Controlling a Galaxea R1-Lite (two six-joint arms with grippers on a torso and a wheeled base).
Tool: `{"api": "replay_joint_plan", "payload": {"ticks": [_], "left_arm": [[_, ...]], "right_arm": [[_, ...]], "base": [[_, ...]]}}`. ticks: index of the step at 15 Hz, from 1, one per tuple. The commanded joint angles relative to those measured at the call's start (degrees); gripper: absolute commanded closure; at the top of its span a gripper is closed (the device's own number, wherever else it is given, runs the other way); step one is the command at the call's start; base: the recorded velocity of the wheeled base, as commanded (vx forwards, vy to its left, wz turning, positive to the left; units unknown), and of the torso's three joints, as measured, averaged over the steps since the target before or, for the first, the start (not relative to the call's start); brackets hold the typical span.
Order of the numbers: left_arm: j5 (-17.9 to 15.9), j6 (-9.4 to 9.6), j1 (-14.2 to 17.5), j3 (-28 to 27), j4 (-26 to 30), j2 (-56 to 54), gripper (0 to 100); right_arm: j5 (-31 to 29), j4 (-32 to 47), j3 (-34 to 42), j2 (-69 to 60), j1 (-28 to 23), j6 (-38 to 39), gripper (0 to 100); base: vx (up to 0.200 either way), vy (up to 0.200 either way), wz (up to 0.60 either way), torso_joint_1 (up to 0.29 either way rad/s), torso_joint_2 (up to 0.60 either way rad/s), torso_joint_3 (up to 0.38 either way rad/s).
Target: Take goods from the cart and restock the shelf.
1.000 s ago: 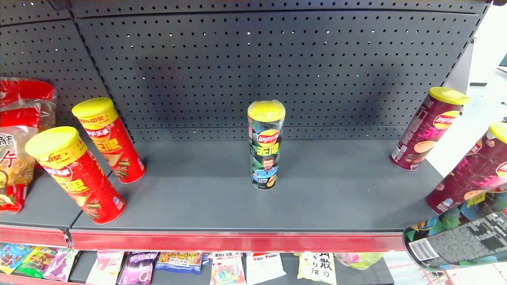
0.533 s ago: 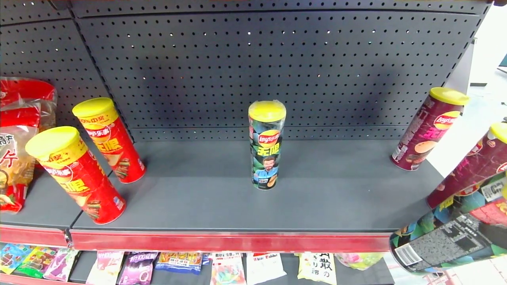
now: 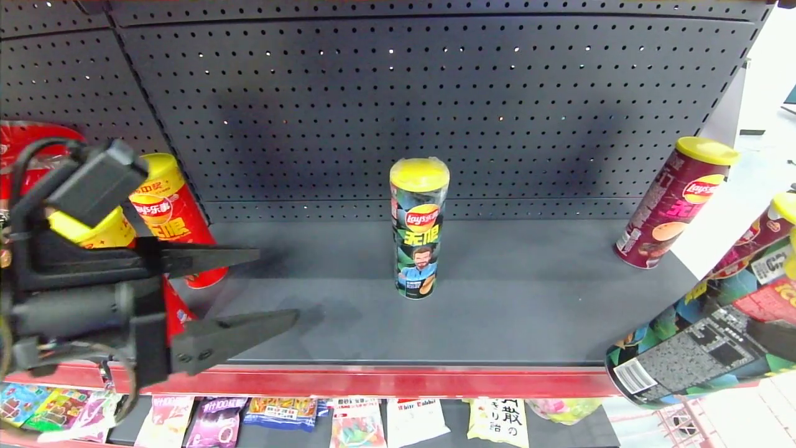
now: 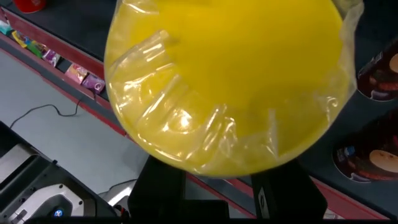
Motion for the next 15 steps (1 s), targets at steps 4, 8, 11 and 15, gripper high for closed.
{"api": "replay_joint_plan", "payload": {"ticks": [4, 8, 11, 15], "left_arm": [[-2.38, 1.51, -4.91, -12.27, -9.97, 25.36, 0], [-2.29, 2.83, -4.74, -17.45, -10.32, 29.58, 0], [-2.29, 5.02, -4.74, -24.48, -10.32, 35.03, 0], [-2.29, 5.81, -4.82, -29.14, -10.32, 38.46, 0]], "right_arm": [[0.03, 0.08, 0.03, 1.36, -0.02, 0.03, 100], [0.03, 0.08, 0.03, 1.36, -0.02, 0.03, 100], [-0.06, 0.25, 0.12, 1.28, -0.02, 0.03, 100], [-0.06, 0.25, 0.12, 1.36, -0.02, 0.03, 100]], "base": [[0.0, 0.0, 0.0, 0.0, 0.0, 0.0], [0.0, 0.0, 0.0, 0.0, 0.0, 0.0], [0.0, 0.0, 0.0, 0.0, 0.0, 0.0], [0.0, 0.0, 0.0, 0.0, 0.0, 0.0]]}}
